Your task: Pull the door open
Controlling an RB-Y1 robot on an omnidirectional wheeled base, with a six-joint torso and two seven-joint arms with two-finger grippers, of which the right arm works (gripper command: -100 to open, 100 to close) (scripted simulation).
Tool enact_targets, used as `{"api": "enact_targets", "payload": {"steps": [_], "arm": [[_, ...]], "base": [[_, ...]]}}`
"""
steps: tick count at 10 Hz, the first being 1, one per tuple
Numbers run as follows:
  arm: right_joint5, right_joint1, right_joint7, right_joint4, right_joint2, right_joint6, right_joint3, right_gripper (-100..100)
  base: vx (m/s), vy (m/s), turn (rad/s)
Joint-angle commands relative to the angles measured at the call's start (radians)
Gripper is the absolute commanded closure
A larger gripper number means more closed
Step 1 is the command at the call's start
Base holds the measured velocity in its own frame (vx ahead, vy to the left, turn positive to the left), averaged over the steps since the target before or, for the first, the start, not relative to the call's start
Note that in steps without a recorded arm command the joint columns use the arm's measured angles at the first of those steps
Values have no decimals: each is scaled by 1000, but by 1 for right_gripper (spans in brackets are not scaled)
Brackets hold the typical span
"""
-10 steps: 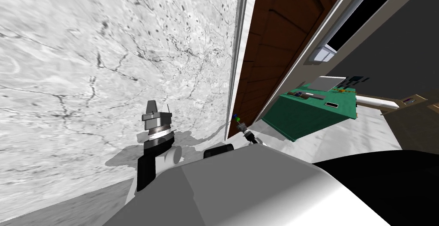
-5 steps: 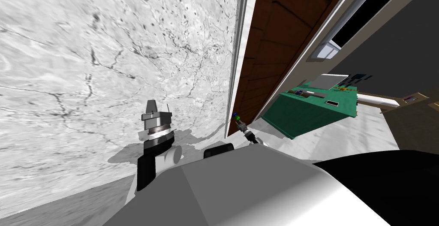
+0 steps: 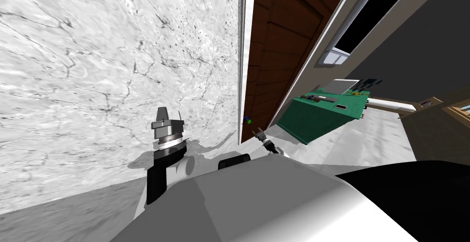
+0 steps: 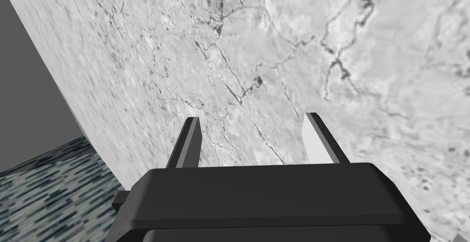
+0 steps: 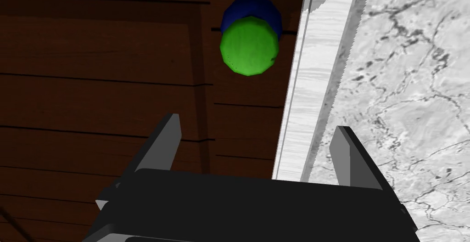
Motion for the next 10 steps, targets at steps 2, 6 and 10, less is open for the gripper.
{"api": "enact_targets", "payload": {"steps": [2, 6, 10], "arm": [[-57, -11, 43, 4, 7, 21, 7, -100], [-162, -31, 121, 12, 19, 58, 19, -100], [-284, -55, 215, 22, 35, 104, 34, -100]], "base": [[-12, -25, 225], [15, -32, 175], [-6, -60, 213]]}}
